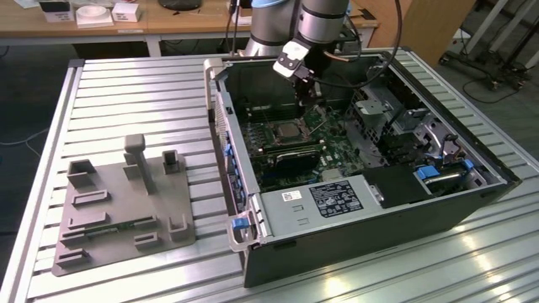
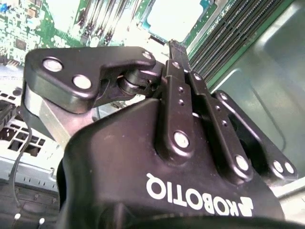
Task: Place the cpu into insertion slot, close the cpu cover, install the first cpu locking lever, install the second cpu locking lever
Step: 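Close the cpu cover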
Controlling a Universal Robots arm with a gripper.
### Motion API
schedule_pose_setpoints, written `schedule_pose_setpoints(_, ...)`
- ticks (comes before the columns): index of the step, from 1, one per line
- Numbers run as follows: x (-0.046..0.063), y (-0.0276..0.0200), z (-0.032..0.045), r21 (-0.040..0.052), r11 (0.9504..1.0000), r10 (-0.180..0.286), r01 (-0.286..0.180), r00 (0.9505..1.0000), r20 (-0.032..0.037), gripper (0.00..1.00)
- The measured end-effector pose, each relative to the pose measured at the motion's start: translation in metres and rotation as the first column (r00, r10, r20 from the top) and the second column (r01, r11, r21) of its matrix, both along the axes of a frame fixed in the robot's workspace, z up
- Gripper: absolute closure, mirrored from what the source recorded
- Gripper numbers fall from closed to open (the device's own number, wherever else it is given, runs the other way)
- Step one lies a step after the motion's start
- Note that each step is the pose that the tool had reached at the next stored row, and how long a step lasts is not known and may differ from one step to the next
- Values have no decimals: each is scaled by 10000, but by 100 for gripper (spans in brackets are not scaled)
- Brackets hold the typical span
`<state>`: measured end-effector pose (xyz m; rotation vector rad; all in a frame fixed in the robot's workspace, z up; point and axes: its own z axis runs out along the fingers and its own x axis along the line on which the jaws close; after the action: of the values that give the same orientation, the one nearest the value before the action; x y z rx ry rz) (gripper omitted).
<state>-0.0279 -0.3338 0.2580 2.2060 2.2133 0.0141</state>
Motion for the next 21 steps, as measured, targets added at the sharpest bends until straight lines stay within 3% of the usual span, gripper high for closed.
schedule_pose_setpoints(4, 0, 0, 62, 0, 10000, 0, 0, 10000, 0, 90)
schedule_pose_setpoints(21, 195, 9, 55, 1, 10000, 1, -1, 10000, 1, 90)
